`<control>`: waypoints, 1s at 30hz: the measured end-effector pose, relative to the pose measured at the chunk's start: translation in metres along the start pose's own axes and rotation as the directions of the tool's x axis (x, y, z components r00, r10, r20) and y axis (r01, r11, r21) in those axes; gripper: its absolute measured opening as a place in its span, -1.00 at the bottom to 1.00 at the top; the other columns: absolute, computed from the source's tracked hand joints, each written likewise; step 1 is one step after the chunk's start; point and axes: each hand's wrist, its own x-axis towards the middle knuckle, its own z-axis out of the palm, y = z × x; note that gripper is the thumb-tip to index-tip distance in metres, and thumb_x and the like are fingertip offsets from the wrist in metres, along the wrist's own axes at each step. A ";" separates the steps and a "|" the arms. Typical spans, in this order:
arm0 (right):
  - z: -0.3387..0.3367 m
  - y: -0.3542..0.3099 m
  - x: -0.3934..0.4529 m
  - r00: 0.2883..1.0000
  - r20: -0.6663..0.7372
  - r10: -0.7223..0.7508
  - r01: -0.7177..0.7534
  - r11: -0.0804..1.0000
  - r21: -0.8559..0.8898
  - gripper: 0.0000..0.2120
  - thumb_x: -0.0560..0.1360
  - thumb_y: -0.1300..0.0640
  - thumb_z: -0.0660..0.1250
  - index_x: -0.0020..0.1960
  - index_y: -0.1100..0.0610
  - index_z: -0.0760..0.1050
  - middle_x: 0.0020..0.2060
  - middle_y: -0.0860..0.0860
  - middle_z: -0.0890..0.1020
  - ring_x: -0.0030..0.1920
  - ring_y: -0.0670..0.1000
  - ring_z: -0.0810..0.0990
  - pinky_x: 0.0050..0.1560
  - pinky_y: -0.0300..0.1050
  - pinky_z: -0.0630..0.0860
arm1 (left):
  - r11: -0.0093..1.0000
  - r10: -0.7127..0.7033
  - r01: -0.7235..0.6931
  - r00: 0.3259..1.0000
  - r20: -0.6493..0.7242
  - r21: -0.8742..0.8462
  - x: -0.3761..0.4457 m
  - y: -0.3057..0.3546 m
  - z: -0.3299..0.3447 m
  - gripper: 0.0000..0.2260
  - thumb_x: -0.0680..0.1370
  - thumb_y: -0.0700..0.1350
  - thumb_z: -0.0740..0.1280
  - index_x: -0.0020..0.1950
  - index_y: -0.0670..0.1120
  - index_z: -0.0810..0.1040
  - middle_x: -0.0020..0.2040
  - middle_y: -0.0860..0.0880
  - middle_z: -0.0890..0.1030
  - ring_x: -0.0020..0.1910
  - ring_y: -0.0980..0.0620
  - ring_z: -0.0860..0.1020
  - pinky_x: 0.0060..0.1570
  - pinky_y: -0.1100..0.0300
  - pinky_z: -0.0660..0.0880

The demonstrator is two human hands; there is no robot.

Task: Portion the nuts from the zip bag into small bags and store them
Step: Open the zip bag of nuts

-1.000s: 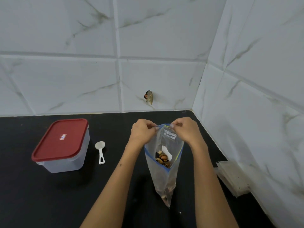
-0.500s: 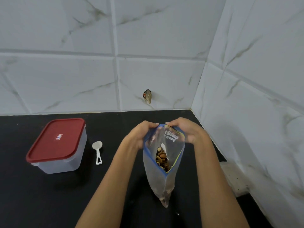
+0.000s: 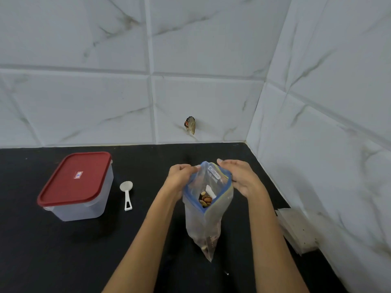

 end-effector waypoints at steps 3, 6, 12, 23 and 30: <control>-0.001 0.007 -0.020 0.975 -0.208 -0.085 0.018 0.952 -0.304 -0.41 0.46 -0.08 0.39 0.37 0.15 0.30 0.28 0.10 0.46 0.22 0.10 0.49 0.19 -0.02 0.45 | 0.949 0.098 -0.052 0.986 -0.132 0.311 -0.013 -0.008 -0.008 -0.57 0.48 0.08 0.42 0.20 -0.16 0.48 0.08 -0.10 0.49 0.12 -0.06 0.52 0.03 0.06 0.48; -0.001 0.017 -0.037 0.948 -0.274 -0.165 0.015 0.879 -0.476 -0.61 0.45 -0.21 0.32 -0.07 0.14 0.48 -0.16 0.07 0.57 -0.15 0.01 0.54 0.02 -0.02 0.55 | 0.872 0.098 0.030 0.967 -0.234 0.488 -0.028 -0.019 -0.016 -0.32 0.45 0.20 0.39 0.36 -0.21 0.30 0.26 -0.13 0.46 0.21 -0.09 0.47 0.01 0.09 0.47; 0.022 0.023 -0.058 0.939 -0.275 -0.208 0.037 0.854 -0.518 -0.46 0.38 -0.35 0.29 -0.39 0.12 0.36 -0.46 0.01 0.45 -0.42 -0.02 0.47 -0.40 -0.15 0.38 | 0.875 0.080 0.055 0.963 -0.256 0.481 -0.046 -0.036 -0.022 -0.58 0.47 0.18 0.36 -0.12 -0.22 0.58 -0.19 -0.15 0.64 -0.13 -0.11 0.64 -0.17 0.02 0.57; 0.020 0.027 -0.070 0.985 -0.174 -0.001 -0.014 0.997 -0.082 -0.85 0.55 0.20 0.26 -0.06 0.26 0.57 -0.28 0.16 0.60 -0.36 -0.01 0.63 -0.16 0.03 0.65 | 0.925 -0.151 0.149 0.988 0.023 -0.350 -0.060 -0.040 -0.020 -0.89 0.55 -0.21 0.34 -0.01 -0.25 0.58 -0.12 -0.18 0.65 -0.16 -0.06 0.64 -0.19 0.07 0.59; 0.017 0.038 -0.065 0.979 0.015 0.203 -0.197 0.924 0.327 -0.81 0.59 0.20 0.21 0.14 0.22 0.51 0.02 0.20 0.63 -0.06 0.07 0.64 -0.16 -0.07 0.57 | 0.803 -0.269 0.301 0.953 0.139 -0.514 -0.055 -0.036 -0.020 -0.90 0.58 -0.26 0.25 0.01 -0.22 0.55 -0.19 -0.16 0.64 -0.22 -0.06 0.62 -0.20 0.05 0.59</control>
